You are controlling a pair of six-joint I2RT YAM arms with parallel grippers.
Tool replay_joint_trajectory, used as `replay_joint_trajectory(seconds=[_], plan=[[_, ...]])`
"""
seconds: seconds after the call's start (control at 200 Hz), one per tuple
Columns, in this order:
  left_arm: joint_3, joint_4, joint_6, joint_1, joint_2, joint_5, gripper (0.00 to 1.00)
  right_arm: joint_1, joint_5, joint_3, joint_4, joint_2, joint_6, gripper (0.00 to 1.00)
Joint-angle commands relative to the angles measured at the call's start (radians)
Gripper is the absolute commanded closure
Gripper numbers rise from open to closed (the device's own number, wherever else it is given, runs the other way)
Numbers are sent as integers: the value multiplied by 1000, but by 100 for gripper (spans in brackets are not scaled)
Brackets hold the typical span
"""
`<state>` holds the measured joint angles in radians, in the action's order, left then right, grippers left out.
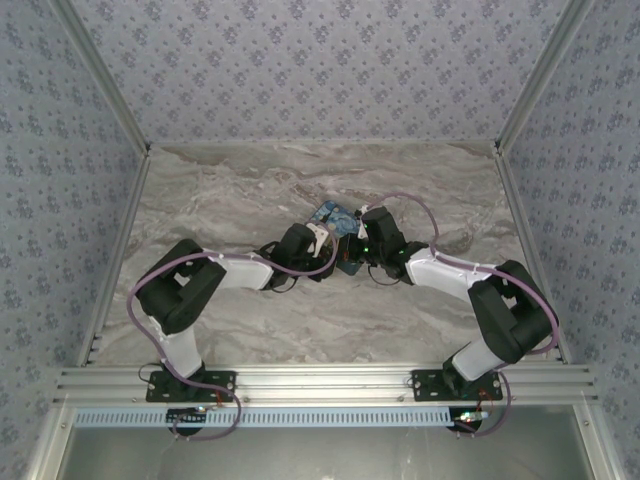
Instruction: Unlock the padlock with the key
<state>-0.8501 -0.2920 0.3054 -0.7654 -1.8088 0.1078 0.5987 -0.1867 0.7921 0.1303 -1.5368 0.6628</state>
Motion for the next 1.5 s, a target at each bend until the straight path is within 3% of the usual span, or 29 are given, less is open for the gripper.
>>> replay_joint_trajectory(seconds=[0.0, 0.745, 1.494], plan=[[-27, -40, 14, 8, -23, 9, 63, 9, 29, -17, -127, -19, 9, 99], [-63, -37, 35, 8, -30, 75, 66, 13, 27, -13, -127, -19, 12, 99], [-74, -42, 270, 15, -27, 50, 65, 13, 26, -20, -122, -13, 15, 99]])
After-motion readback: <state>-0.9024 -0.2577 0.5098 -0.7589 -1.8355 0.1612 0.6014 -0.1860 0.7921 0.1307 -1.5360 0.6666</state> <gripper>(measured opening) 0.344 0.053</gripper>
